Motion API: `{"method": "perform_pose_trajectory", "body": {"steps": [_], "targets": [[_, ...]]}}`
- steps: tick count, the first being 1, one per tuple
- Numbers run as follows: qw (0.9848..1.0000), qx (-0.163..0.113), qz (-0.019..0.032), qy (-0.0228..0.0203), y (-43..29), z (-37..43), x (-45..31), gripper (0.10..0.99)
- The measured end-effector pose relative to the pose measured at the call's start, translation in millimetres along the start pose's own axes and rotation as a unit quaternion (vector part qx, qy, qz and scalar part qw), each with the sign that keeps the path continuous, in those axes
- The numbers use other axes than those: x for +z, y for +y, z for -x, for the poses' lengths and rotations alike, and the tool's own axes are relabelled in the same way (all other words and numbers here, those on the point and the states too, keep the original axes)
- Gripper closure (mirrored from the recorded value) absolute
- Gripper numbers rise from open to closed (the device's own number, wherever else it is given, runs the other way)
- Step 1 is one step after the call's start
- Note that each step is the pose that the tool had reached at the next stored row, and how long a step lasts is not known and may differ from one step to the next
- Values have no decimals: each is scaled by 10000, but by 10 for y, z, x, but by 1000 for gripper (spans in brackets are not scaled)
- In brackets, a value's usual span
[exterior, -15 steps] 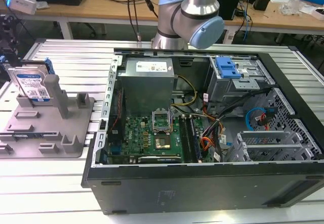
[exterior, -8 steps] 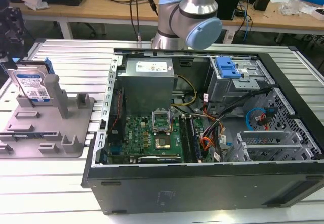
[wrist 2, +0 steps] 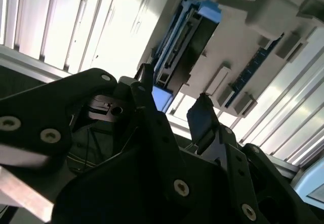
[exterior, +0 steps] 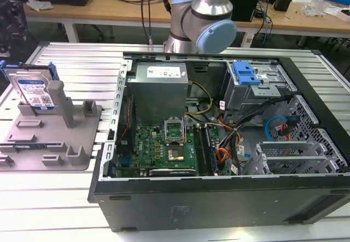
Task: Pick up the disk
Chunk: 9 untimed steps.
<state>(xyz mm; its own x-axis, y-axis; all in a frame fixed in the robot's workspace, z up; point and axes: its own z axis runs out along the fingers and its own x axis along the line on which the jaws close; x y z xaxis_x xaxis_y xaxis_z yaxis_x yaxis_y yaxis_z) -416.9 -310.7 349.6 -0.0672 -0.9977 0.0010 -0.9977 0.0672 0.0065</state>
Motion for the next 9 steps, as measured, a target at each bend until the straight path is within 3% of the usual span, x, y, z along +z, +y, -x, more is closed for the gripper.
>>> {"method": "perform_pose_trajectory", "body": {"steps": [4,9], "targets": [[10000,-14,0,1,175,-11,15,545],[10000,-19,0,3,180,-11,14,545]]}}
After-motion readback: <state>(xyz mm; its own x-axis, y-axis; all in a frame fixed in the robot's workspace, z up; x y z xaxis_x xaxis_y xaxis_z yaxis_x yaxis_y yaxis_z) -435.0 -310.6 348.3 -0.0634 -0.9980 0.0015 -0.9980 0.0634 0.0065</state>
